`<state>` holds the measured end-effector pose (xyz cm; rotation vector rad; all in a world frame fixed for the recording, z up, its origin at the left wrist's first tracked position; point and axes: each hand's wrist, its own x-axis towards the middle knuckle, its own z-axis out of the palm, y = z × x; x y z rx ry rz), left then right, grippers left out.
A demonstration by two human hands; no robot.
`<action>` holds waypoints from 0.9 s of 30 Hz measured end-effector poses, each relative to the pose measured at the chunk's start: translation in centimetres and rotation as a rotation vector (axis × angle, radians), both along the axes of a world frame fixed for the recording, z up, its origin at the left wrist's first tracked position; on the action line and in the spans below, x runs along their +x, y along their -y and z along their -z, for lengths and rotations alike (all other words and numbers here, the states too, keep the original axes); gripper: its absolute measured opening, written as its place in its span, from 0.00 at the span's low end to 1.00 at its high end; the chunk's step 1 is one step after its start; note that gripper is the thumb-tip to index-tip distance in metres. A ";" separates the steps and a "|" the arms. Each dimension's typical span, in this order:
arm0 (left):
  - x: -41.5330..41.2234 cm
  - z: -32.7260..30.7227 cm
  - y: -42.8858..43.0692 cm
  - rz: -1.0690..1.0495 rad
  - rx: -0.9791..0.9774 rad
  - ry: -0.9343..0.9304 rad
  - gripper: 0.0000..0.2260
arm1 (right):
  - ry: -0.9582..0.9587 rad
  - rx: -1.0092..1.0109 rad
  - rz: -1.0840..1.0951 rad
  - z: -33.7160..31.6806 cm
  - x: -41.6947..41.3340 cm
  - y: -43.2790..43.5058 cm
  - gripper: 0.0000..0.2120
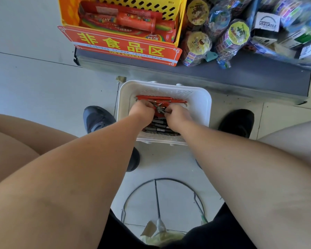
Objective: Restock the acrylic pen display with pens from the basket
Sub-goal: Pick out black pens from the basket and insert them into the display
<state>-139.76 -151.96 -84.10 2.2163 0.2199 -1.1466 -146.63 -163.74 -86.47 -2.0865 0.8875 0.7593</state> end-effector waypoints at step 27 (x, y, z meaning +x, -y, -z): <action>-1.2 -0.9 -2.3 -0.157 -0.116 -0.035 0.04 | 0.148 0.243 0.347 -1.7 0.5 -2.6 0.07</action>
